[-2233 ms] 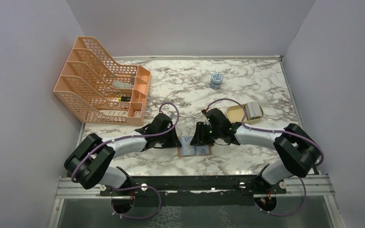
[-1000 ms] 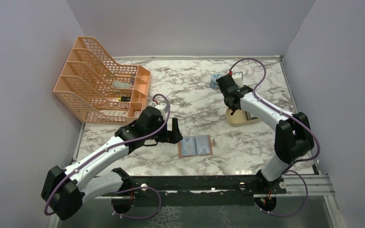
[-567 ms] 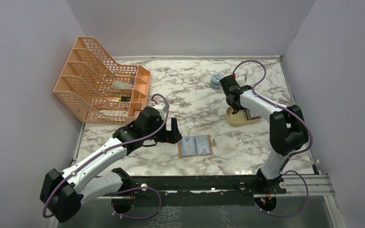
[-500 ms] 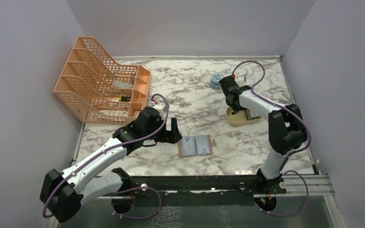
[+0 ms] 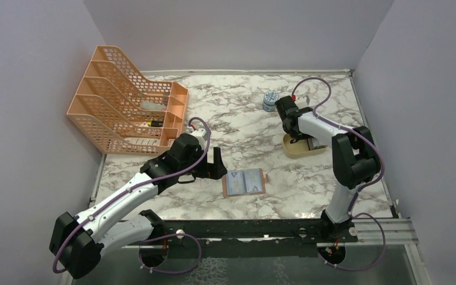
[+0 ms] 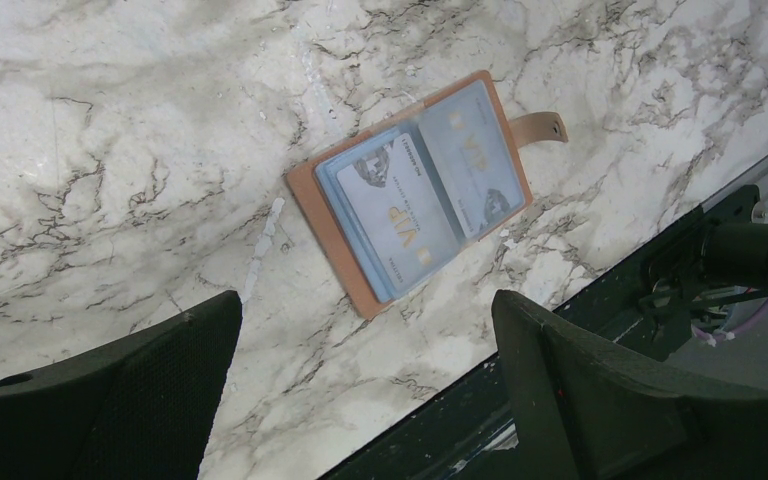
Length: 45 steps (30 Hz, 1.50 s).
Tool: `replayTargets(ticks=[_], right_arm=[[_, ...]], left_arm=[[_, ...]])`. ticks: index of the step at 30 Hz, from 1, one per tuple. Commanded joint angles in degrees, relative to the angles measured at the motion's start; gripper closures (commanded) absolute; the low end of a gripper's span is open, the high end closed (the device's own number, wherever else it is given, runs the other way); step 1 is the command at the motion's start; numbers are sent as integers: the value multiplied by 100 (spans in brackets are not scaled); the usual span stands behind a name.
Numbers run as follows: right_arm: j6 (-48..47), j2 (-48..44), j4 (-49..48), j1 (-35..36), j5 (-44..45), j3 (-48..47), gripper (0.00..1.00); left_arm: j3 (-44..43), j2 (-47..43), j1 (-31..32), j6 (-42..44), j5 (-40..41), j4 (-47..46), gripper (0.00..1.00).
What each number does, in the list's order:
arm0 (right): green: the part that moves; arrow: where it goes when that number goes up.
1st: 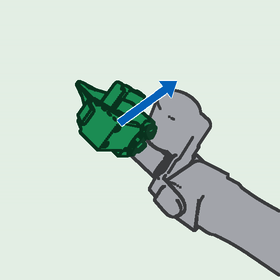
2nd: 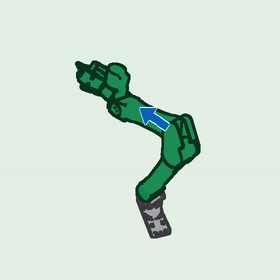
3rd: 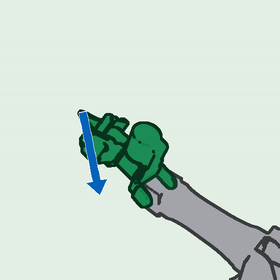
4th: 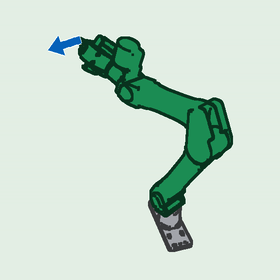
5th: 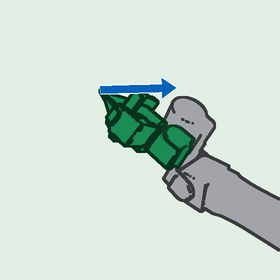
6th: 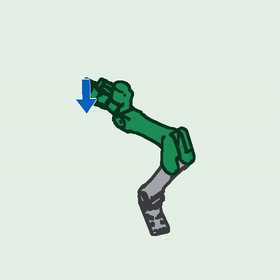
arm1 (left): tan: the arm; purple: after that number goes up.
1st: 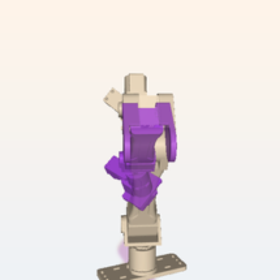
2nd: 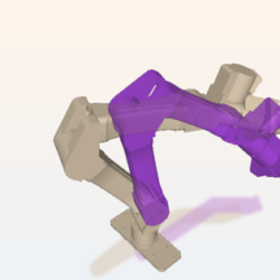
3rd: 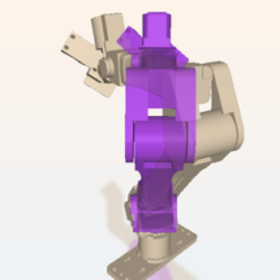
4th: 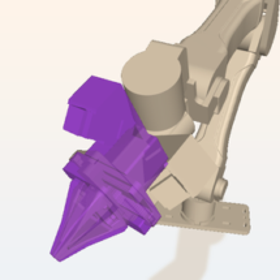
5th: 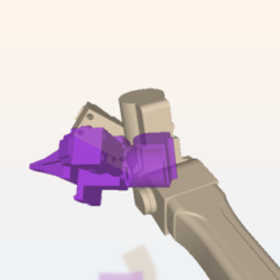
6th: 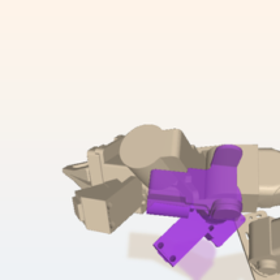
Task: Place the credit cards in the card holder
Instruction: Pick up the credit card from the storage box.
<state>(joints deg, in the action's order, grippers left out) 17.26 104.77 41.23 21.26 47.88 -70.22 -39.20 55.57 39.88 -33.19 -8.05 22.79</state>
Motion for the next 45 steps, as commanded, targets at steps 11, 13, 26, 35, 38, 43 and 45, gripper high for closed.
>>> replayTargets(ticks=[11,13,26,35,38,43,45], right_arm=[[121,-18,173,-43,266,-60,65],[120,-73,175,-43,260,-65,66],[111,-208,233,-43,243,-134,75],[92,-319,247,-43,220,-140,81],[78,-373,262,-43,63,-152,85],[-15,-520,222,-35,-452,-116,89],[34,-613,362,-34,-597,-130,91]], left_arm=[[-66,-66,29,67,131,46,1],[-70,-53,29,60,129,49,1],[-53,-45,29,52,121,41,1],[-44,-40,29,36,120,12,1],[-44,-27,29,36,122,0,1],[-39,-6,29,2,135,0,1],[-21,-21,29,-33,201,9,1]])
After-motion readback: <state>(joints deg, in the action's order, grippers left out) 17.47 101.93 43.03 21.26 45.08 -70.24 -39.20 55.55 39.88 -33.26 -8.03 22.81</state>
